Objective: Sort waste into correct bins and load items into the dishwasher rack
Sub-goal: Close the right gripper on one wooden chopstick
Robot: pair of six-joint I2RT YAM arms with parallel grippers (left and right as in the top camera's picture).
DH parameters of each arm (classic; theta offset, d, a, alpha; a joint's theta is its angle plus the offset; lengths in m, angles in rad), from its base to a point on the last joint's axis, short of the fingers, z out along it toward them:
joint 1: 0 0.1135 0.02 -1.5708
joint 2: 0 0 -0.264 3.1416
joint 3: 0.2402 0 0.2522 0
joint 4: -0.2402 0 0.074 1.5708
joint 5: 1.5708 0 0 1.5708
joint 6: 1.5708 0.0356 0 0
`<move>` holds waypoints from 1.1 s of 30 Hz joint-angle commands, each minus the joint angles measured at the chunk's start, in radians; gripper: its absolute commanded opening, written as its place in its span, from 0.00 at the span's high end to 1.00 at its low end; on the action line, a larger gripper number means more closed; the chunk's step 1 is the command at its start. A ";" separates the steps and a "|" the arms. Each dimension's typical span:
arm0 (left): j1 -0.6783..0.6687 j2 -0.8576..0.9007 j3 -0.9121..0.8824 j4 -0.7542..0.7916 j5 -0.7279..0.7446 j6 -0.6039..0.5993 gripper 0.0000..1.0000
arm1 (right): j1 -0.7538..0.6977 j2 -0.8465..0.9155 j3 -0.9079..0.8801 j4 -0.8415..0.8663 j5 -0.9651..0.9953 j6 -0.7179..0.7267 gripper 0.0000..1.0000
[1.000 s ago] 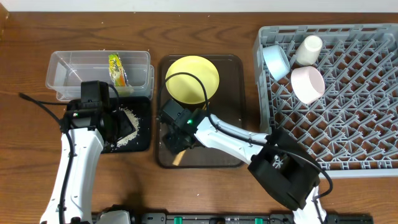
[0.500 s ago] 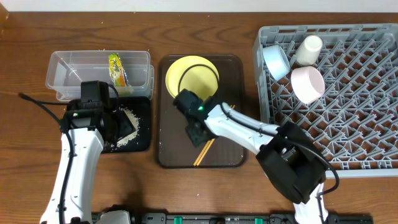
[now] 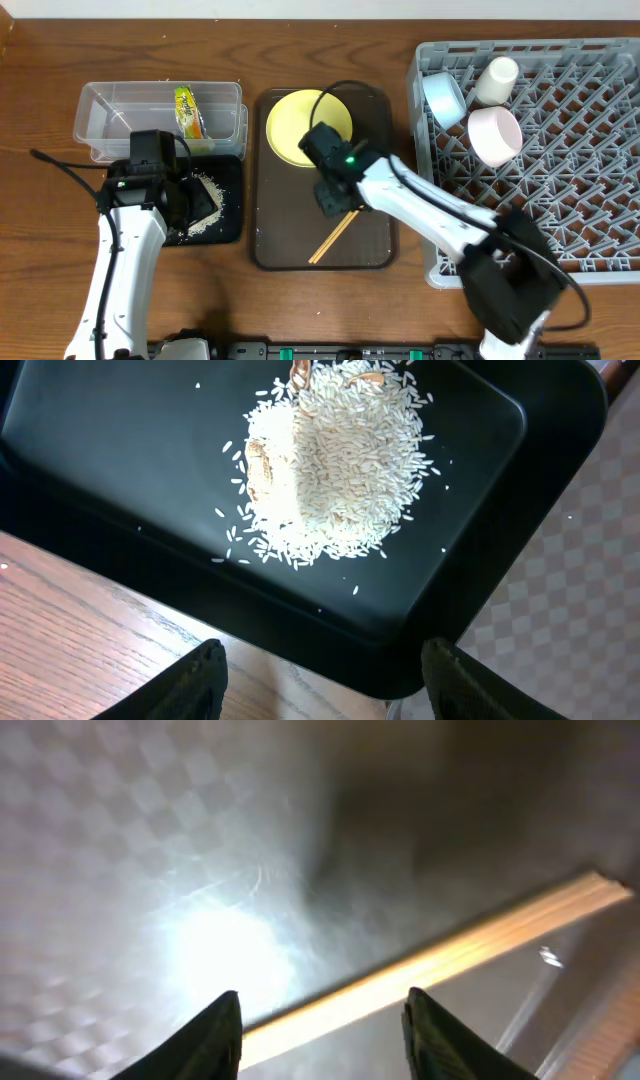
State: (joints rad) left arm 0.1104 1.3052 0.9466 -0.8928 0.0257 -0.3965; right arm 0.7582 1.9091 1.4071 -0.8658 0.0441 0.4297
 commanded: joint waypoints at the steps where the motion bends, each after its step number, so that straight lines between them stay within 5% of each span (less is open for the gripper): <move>1: 0.005 0.002 0.007 -0.004 -0.011 -0.010 0.34 | -0.013 -0.015 -0.003 -0.047 0.011 0.195 0.50; 11: 0.005 0.002 0.007 -0.004 -0.011 -0.010 0.34 | 0.040 0.024 -0.082 -0.069 0.012 0.344 0.55; 33: 0.005 0.002 0.007 0.000 -0.011 -0.010 0.35 | 0.034 0.024 -0.192 0.099 0.008 0.370 0.57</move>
State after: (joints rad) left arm 0.1104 1.3052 0.9466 -0.8906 0.0257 -0.3965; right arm 0.7952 1.9236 1.2301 -0.7784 0.0410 0.7815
